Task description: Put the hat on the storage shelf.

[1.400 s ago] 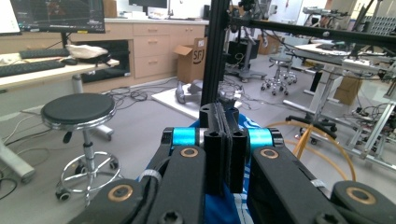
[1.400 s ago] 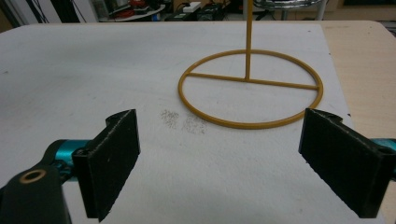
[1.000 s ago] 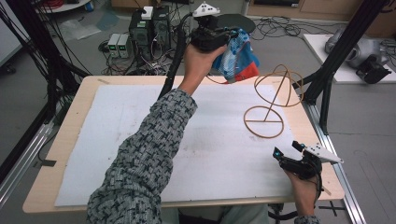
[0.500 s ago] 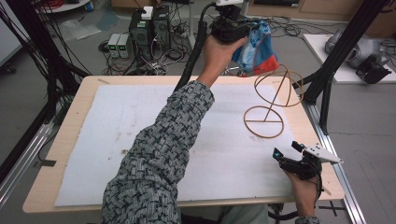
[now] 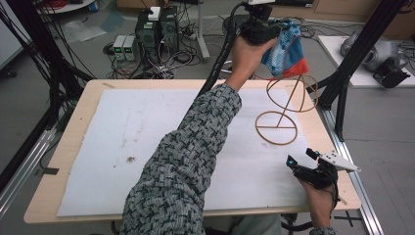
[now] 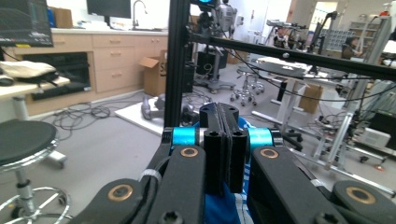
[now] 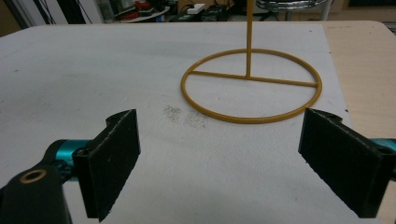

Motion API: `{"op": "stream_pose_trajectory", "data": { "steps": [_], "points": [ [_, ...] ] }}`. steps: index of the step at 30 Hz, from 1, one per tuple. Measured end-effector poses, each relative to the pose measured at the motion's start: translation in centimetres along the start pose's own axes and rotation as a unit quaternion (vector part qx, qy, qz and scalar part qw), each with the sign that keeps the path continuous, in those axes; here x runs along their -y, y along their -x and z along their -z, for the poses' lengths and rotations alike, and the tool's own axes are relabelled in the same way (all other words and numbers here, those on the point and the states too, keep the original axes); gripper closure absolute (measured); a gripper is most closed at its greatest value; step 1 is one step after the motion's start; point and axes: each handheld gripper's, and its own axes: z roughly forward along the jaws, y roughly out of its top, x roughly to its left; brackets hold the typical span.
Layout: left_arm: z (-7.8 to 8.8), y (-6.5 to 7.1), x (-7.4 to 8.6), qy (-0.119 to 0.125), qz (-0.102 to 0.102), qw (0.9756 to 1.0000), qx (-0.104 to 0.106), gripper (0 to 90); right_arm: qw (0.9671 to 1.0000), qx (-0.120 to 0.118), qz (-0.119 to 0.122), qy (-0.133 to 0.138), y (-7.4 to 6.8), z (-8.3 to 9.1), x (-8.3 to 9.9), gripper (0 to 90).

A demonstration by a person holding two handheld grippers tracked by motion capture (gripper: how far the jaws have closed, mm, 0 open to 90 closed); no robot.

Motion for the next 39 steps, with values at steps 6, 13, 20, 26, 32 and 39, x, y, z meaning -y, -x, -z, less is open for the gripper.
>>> {"op": "stream_pose_trajectory", "data": {
  "steps": [6,13,20,26,32,39],
  "points": [
    [-1.6,1.3,1.0,-0.015,0.002,0.9997,0.017,88.8,1.0000,0.000,0.001,0.001,-0.1,0.0,0.0,11.8],
    [-2.7,2.3,2.1,-0.036,-0.001,0.9990,0.026,88.8,1.0000,0.000,0.001,0.002,0.0,0.0,0.0,11.8],
    [-4.3,3.3,3.7,-0.080,-0.021,0.9958,0.040,88.7,1.0000,0.000,0.000,0.002,0.0,0.1,0.0,11.8],
    [-4.6,3.7,4.5,-0.095,-0.027,0.9939,0.048,88.7,1.0000,-0.001,-0.002,0.002,0.1,0.0,0.0,11.8],
    [-5.1,4.2,5.2,-0.112,-0.040,0.9912,0.059,88.7,1.0000,0.001,-0.004,0.001,0.1,0.0,0.0,11.8],
    [-5.5,5.0,5.7,-0.121,-0.056,0.9889,0.066,88.6,1.0000,-0.002,0.001,0.000,0.2,0.0,0.0,11.8]
  ]
}}
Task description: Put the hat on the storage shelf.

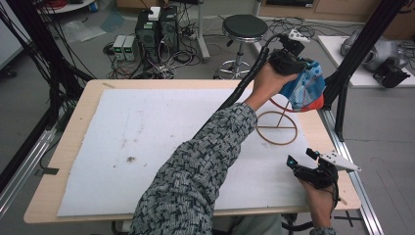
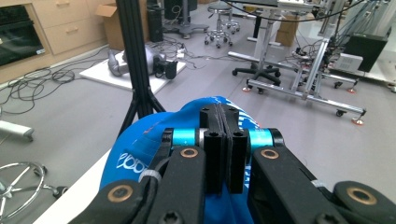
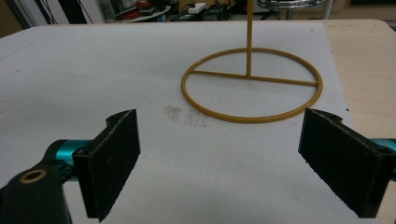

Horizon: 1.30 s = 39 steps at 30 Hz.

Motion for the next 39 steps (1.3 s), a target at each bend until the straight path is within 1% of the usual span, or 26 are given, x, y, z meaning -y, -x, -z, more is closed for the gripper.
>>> {"op": "stream_pose_trajectory", "data": {
  "steps": [1,3,8,10,13,15,16,17,20,28,29,30,31,39],
  "points": [
    [-0.1,0.1,0.1,-0.003,-0.004,1.0000,0.001,88.6,1.0000,0.000,0.000,-0.001,0.0,0.0,0.0,11.8],
    [-0.2,0.2,0.1,-0.004,-0.004,1.0000,0.002,88.6,1.0000,0.001,-0.004,0.000,0.1,0.0,0.0,11.8],
    [-0.3,0.3,0.4,-0.011,-0.011,0.9999,0.004,88.6,1.0000,0.000,-0.004,0.000,0.1,0.0,0.0,11.8],
    [-0.4,0.3,0.6,-0.013,-0.011,0.9998,0.006,88.4,1.0000,0.000,-0.002,-0.002,0.1,-0.1,0.0,11.8],
    [-0.6,0.5,0.9,-0.021,-0.020,0.9996,0.001,88.3,1.0000,-0.002,-0.002,-0.003,0.0,-0.1,0.0,11.8],
    [-0.7,0.6,1.0,-0.023,-0.021,0.9995,0.002,88.3,1.0000,-0.002,0.000,-0.004,0.1,-0.1,0.0,11.8],
    [-0.8,0.7,1.1,-0.022,-0.024,0.9995,0.001,87.9,1.0000,-0.002,-0.002,-0.004,0.1,-0.1,0.0,11.8],
    [-0.9,0.8,1.2,-0.027,-0.030,0.9992,0.003,87.8,1.0000,-0.002,-0.001,-0.003,0.2,-0.1,0.1,11.8],
    [-1.1,1.0,1.4,-0.029,-0.033,0.9990,0.001,87.2,1.0000,-0.001,-0.006,-0.002,0.3,0.0,0.1,11.8],
    [-1.5,0.8,1.8,-0.036,-0.036,0.9987,0.002,82.4,1.0000,-0.003,-0.005,-0.002,0.2,-0.1,0.1,11.8],
    [-1.6,0.7,1.9,-0.036,-0.029,0.9989,0.005,81.4,1.0000,-0.004,-0.005,-0.002,0.3,-0.1,0.1,11.8],
    [-1.6,0.7,1.9,-0.036,-0.029,0.9989,0.005,80.3,1.0000,-0.004,-0.005,-0.002,0.3,-0.1,0.1,11.8],
    [-1.6,0.6,1.8,-0.036,-0.022,0.9991,0.008,80.0,1.0000,-0.003,-0.006,-0.001,0.3,0.0,0.1,11.8],
    [-1.3,0.4,1.8,-0.036,-0.025,0.9990,0.005,75.0,1.0000,-0.003,-0.005,-0.003,0.3,-0.1,0.1,11.8]
  ]
}}
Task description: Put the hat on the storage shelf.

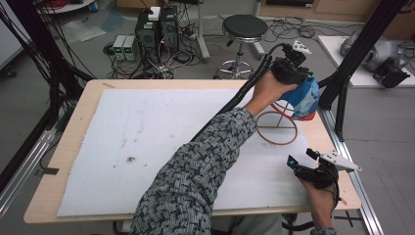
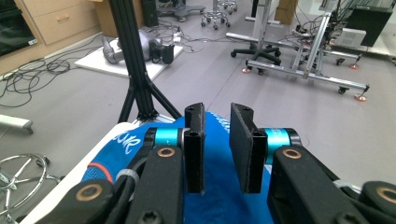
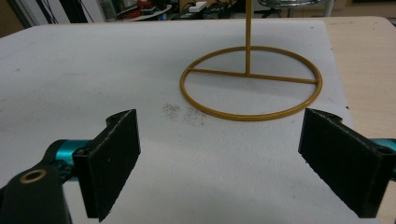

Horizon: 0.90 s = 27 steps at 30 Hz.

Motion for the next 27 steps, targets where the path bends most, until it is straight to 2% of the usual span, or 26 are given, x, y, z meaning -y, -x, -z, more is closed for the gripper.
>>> {"op": "stream_pose_trajectory", "data": {
  "steps": [6,9,13,19,20,21,22,25,26,27],
  "points": [
    [0.9,-0.6,0.0,-0.003,-0.002,1.0000,-0.005,69.8,1.0000,0.000,-0.001,0.000,0.0,0.0,0.0,11.8],
    [1.5,-1.2,0.0,-0.002,0.005,1.0000,-0.006,65.7,1.0000,0.000,0.001,0.000,0.0,0.0,0.0,11.8],
    [2.5,-1.9,0.0,-0.004,0.005,0.9998,-0.017,63.3,1.0000,0.000,0.003,-0.001,0.0,-0.1,0.0,11.8],
    [4.6,-2.9,0.1,-0.003,0.002,0.9995,-0.033,60.9,1.0000,0.000,0.001,-0.003,-0.1,-0.1,0.0,11.8],
    [5.5,-3.3,0.5,0.018,0.005,0.9989,-0.043,60.8,1.0000,0.000,0.003,-0.002,-0.1,-0.2,0.0,11.8],
    [5.5,-3.3,0.5,0.018,0.005,0.9989,-0.043,60.1,1.0000,0.000,0.003,-0.002,-0.1,-0.2,0.0,11.8],
    [6.2,-3.9,0.7,0.007,0.013,0.9987,-0.048,60.1,1.0000,0.000,0.001,-0.003,-0.1,-0.2,-0.1,11.8],
    [7.0,-4.3,1.1,0.001,0.011,0.9982,-0.059,59.4,1.0000,-0.001,0.006,-0.002,-0.1,-0.2,-0.1,11.8],
    [8.1,-4.7,1.6,0.016,0.013,0.9976,-0.066,58.7,1.0000,-0.001,0.005,-0.003,-0.2,-0.3,-0.1,11.8],
    [8.1,-4.7,1.6,0.016,0.013,0.9976,-0.066,58.3,1.0000,-0.001,0.005,-0.003,-0.2,-0.3,-0.1,11.8]
  ]
}}
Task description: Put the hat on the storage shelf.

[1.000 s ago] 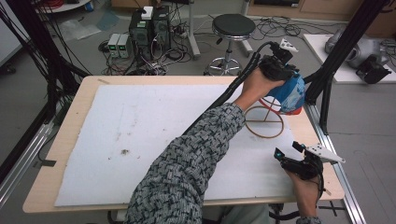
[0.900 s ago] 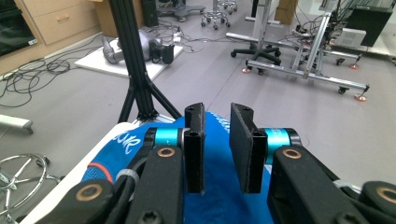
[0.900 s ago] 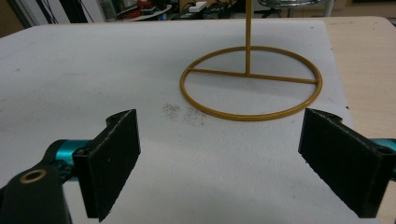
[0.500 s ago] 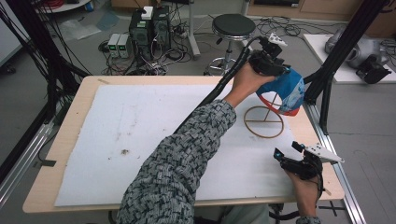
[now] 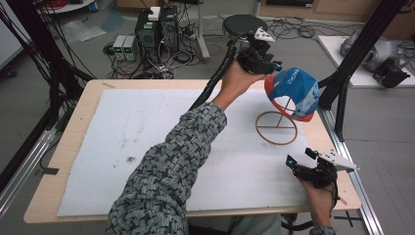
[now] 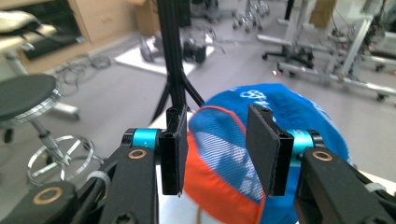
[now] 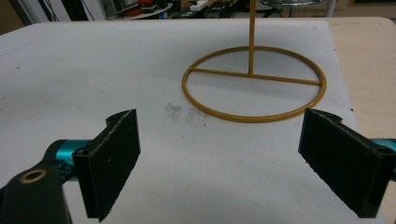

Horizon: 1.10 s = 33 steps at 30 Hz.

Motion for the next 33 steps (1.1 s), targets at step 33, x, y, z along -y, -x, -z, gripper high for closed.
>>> {"op": "stream_pose_trajectory", "data": {
  "steps": [33],
  "points": [
    [20.6,-4.7,10.7,0.028,0.012,0.9892,-0.144,32.7,0.9998,-0.013,0.008,0.014,-1.5,-1.3,-1.1,11.7]
  ]
}}
